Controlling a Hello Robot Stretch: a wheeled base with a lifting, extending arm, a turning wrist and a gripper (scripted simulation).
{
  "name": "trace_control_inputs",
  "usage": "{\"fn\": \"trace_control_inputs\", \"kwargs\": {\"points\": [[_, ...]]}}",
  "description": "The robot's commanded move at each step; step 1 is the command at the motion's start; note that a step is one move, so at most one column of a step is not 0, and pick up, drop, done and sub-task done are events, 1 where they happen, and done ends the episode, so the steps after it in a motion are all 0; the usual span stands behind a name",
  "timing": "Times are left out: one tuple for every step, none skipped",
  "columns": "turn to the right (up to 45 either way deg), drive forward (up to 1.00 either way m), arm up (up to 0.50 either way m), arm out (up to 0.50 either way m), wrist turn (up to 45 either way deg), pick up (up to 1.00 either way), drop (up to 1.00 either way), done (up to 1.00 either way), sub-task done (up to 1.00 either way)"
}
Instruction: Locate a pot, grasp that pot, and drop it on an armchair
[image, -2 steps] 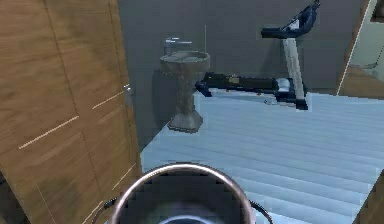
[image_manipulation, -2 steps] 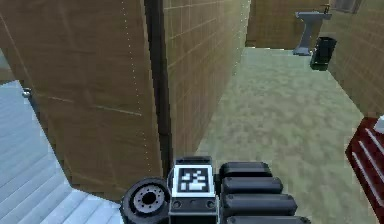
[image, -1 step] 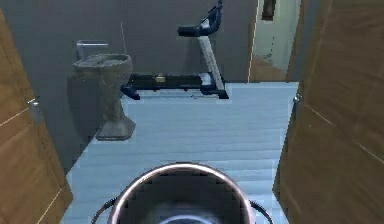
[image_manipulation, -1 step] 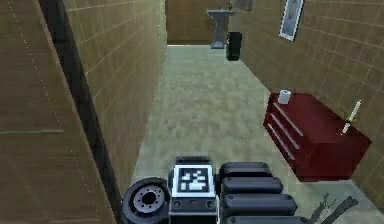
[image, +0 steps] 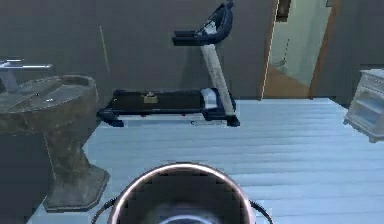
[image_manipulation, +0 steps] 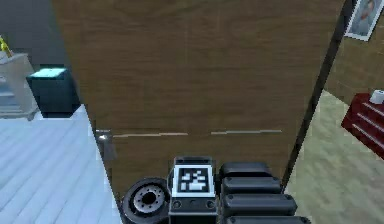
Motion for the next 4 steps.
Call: {"fn": "trace_control_inputs", "kwargs": {"points": [[6.0, 0.00, 0.00, 0.00, 0.0, 0.00, 0.00, 0.00, 0.00], [0.0, 0.55, 0.00, 0.00, 0.0, 0.00, 0.00, 0.00, 0.00], [27.0, 0.00, 0.00, 0.00, 0.0, 0.00, 0.00, 0.00, 0.00], [0.0, 0.15, 0.00, 0.00, 0.0, 0.00, 0.00, 0.00, 0.00]]}}
